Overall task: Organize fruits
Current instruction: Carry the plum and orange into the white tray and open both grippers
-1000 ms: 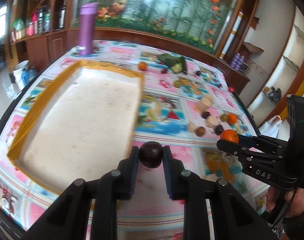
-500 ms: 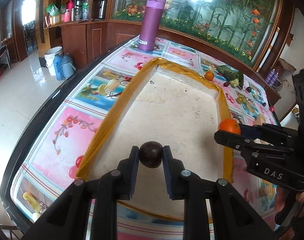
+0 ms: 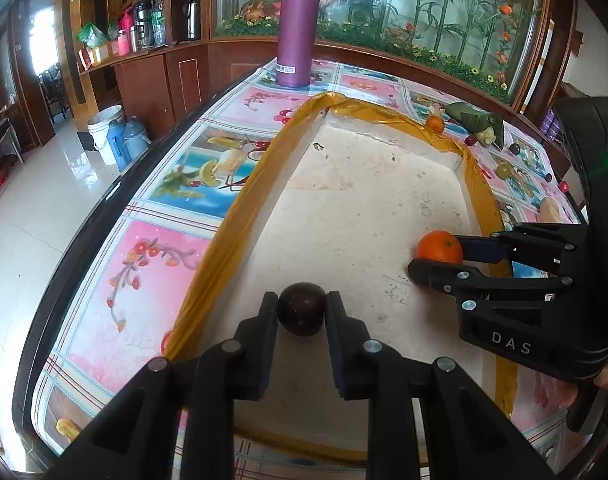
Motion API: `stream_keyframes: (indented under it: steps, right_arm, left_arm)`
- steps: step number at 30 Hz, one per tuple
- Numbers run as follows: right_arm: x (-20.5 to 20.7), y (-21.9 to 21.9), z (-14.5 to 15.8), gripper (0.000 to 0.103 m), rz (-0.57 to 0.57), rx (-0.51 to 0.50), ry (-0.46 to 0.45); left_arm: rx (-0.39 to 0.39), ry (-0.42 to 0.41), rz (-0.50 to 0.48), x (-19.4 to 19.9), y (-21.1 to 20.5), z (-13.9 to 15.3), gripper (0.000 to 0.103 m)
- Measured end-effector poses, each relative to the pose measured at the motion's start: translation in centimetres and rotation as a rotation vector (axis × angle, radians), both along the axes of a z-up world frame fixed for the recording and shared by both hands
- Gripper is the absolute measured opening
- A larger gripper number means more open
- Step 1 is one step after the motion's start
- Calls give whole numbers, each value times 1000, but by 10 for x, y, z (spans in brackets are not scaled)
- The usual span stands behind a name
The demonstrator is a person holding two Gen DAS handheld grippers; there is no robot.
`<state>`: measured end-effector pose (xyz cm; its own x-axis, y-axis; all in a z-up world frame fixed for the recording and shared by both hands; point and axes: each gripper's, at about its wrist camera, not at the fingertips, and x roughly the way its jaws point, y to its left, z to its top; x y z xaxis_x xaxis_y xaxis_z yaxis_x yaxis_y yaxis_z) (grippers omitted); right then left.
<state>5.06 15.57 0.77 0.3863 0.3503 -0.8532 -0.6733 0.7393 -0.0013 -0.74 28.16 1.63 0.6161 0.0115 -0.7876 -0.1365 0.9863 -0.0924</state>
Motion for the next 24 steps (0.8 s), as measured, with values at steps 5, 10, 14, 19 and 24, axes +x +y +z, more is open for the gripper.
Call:
stream_keyframes:
  steps: [5,10,14,19,24]
  right_arm:
    - [-2,1,0,34,4,-15,-13]
    - [-8,-2,6,41,1,-12,-31]
    - [-13,-9,12,41,-3,-1,-38]
    - [-22,-23,24,41,-18,44,-40]
    - [-44,-44,33,42,-26,69,-65]
  left_arm:
    - [6,-3,6,-1,1,1,28]
    - [5,-16,46,-11,5,5,46]
    - [4,-29,75,-20,8,10,50]
    - [-6,-51,112,-32,10,17,54]
    - [-17,-80,150,-44,2,24,61]
